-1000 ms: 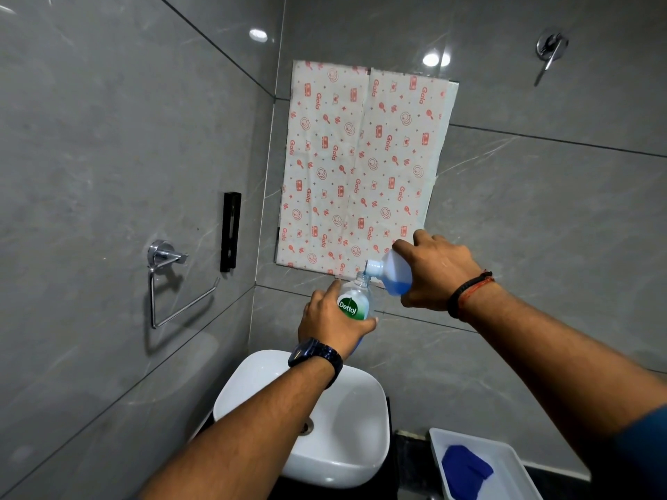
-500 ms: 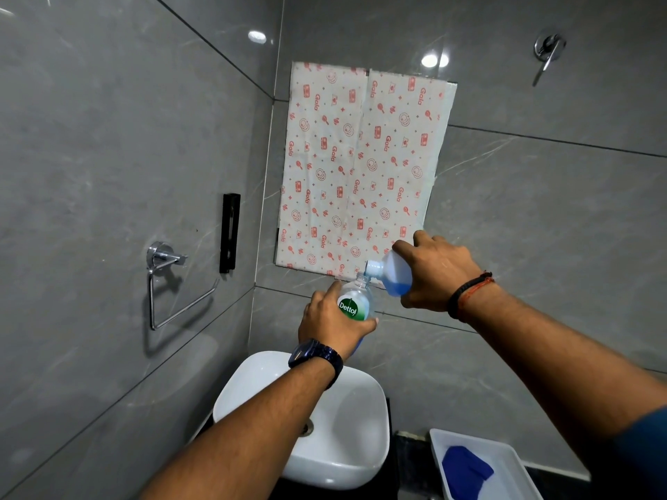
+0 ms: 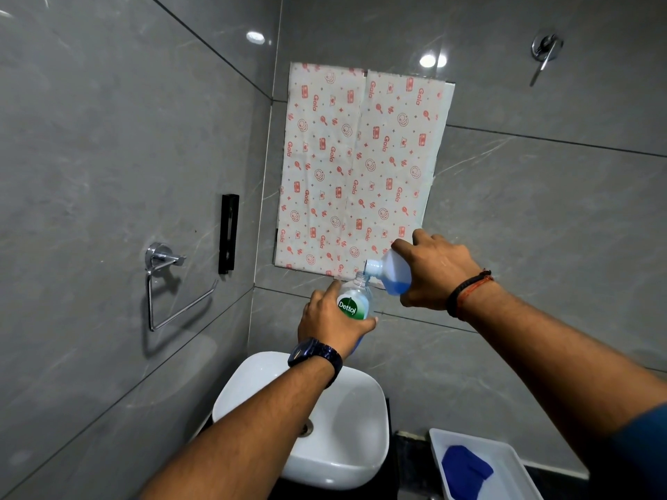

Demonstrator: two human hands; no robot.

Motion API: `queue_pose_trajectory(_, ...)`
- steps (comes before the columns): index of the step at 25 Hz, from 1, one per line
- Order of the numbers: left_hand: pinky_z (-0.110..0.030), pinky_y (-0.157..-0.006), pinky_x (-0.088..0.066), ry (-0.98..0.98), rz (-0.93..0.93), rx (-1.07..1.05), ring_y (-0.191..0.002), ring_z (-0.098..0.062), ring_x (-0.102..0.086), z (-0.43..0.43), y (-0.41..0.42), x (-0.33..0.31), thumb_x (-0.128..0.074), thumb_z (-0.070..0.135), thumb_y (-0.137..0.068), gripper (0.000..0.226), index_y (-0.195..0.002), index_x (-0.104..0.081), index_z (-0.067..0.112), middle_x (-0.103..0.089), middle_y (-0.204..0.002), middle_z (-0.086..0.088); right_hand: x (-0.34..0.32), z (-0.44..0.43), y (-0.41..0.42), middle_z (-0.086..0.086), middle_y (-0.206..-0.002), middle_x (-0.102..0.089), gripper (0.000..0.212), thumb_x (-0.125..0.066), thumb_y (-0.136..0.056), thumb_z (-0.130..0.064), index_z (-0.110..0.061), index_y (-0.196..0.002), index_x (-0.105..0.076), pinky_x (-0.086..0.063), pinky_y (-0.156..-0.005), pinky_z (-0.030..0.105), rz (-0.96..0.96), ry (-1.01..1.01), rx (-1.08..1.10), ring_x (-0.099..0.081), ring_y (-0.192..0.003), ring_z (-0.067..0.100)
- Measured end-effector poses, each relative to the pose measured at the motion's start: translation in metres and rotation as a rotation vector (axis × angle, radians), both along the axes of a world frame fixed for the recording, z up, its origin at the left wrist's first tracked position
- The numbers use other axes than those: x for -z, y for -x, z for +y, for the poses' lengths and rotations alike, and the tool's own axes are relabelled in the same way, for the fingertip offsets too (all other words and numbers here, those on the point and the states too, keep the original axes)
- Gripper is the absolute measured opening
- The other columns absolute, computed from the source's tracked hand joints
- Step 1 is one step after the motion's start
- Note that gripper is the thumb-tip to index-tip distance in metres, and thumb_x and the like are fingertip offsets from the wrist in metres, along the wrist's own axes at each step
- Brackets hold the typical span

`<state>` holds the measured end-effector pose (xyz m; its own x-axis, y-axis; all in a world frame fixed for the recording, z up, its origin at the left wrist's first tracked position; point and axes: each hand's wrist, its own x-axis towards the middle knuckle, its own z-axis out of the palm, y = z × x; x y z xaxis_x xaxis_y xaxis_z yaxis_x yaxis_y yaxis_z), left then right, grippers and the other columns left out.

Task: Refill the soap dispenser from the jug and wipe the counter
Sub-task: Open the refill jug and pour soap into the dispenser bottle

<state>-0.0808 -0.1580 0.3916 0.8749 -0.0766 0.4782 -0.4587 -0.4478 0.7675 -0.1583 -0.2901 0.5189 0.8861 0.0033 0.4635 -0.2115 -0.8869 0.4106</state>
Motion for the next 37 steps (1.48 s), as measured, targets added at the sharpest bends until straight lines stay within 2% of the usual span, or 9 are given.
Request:
queue_pose_trajectory(16,-0.031,-0.068,-0.052,0.01,-0.013,0.004,-0.088,-0.018,-0.054,0.0003,0.0047,-0.0054,-0.076,0.062,-0.05,0.077,-0.116,-0.045,0.037,-0.055,-0.106,0.003,-0.0033,0.0011,0.0038,0.006,-0.114,-0.052,0.079,-0.077,-0.06,-0.046,-0.027,-0.125,-0.037,-0.056,-0.068,0.04,0.007,0.003,-0.002,-0.053,-0.094,0.025)
queue_pose_trajectory(37,-0.032,-0.068,-0.053,0.013,-0.026,0.01,-0.09,-0.02,-0.055,0.0055,0.0061,-0.0069,-0.076,0.062,-0.05,0.079,-0.118,-0.044,0.039,-0.056,-0.108,0.002,-0.0087,0.0098,0.0083,0.006,-0.112,-0.052,0.077,-0.077,-0.06,-0.045,-0.027,-0.124,-0.038,-0.053,-0.066,0.039,0.017,0.007,-0.004,-0.053,-0.093,0.025)
